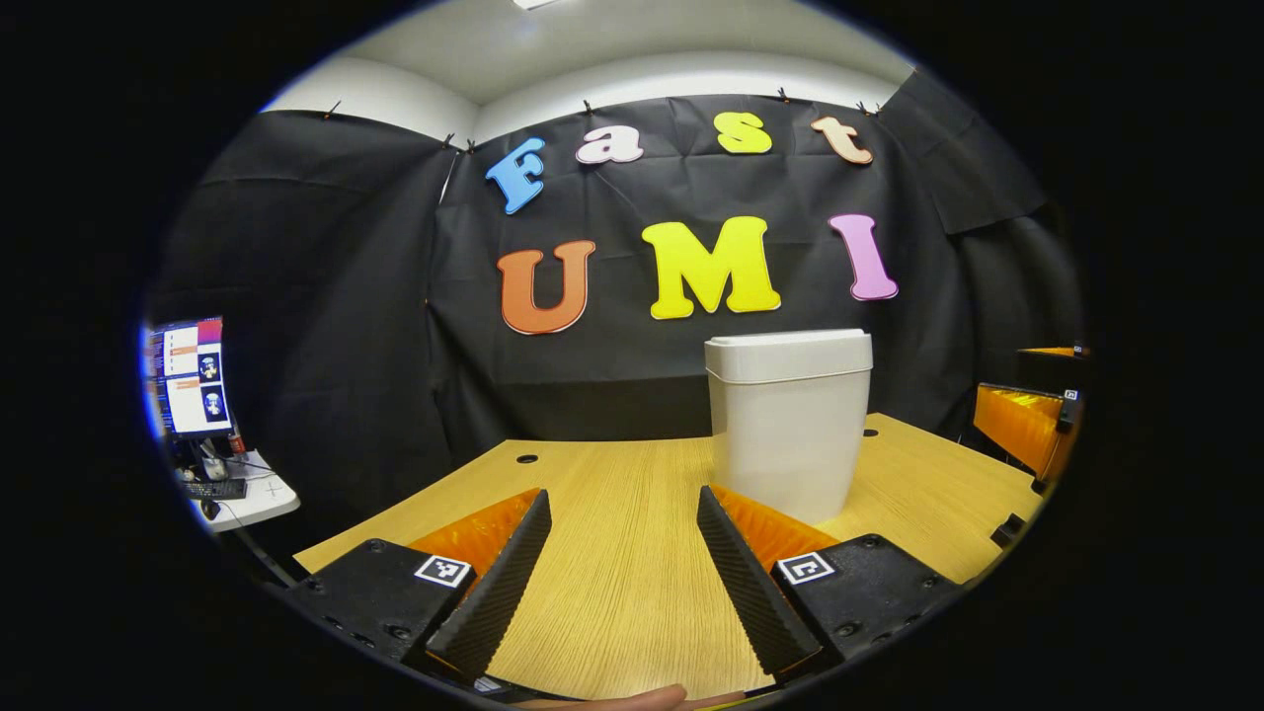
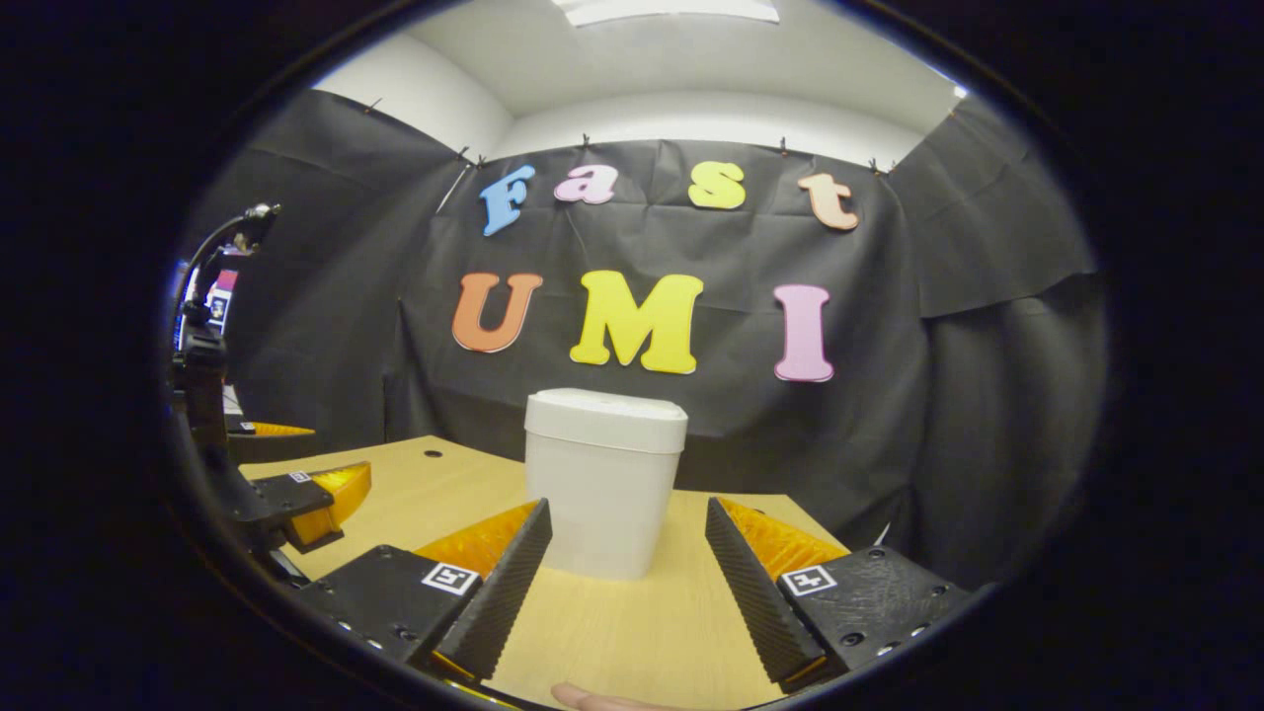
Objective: Press the lid of the desktop garbage bin to open it, pick up the crumpled paper on the desktop and throw it into the bin, then pick up the pop can on the desktop and drop it into the bin, and finally close the garbage bin lid.
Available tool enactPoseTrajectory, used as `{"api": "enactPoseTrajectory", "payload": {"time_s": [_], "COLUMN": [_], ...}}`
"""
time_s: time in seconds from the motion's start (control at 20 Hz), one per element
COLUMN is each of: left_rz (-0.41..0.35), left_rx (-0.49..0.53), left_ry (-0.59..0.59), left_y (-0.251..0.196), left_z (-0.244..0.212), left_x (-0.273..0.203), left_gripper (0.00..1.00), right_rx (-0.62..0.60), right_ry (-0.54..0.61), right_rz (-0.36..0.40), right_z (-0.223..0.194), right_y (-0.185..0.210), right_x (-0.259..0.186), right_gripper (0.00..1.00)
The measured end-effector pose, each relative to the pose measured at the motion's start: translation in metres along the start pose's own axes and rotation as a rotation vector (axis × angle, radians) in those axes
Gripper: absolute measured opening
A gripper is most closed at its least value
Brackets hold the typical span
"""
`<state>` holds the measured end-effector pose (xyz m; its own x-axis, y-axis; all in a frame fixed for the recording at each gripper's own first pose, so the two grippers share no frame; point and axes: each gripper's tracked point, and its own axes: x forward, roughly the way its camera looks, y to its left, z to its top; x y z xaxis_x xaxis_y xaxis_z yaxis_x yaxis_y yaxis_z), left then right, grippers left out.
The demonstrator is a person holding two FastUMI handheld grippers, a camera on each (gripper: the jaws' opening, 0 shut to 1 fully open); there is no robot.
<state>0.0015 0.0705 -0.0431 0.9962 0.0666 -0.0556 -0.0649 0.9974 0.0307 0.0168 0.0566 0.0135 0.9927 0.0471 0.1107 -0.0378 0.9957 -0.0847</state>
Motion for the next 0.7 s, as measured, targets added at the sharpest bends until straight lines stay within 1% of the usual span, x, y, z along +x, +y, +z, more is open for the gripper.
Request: {"api": "enactPoseTrajectory", "payload": {"time_s": [0.25,0.3,0.7], "left_rz": [-0.006,-0.007,-0.013], "left_rx": [0.009,0.012,0.020], "left_ry": [0.004,0.006,0.013], "left_y": [-0.0035,-0.0042,-0.0056], "left_z": [-0.0029,-0.0031,-0.0077], "left_x": [-0.0001,0.0000,0.0025], "left_gripper": [0.96,0.96,0.96], "right_rx": [0.000,-0.001,-0.004], "right_ry": [0.009,0.010,0.016], "right_rz": [-0.004,-0.003,-0.005], "right_z": [-0.0030,-0.0030,-0.0050], "right_y": [-0.0001,0.0000,-0.0011], "right_x": [0.0018,0.0014,0.0024], "right_gripper": [0.97,0.95,0.95]}}
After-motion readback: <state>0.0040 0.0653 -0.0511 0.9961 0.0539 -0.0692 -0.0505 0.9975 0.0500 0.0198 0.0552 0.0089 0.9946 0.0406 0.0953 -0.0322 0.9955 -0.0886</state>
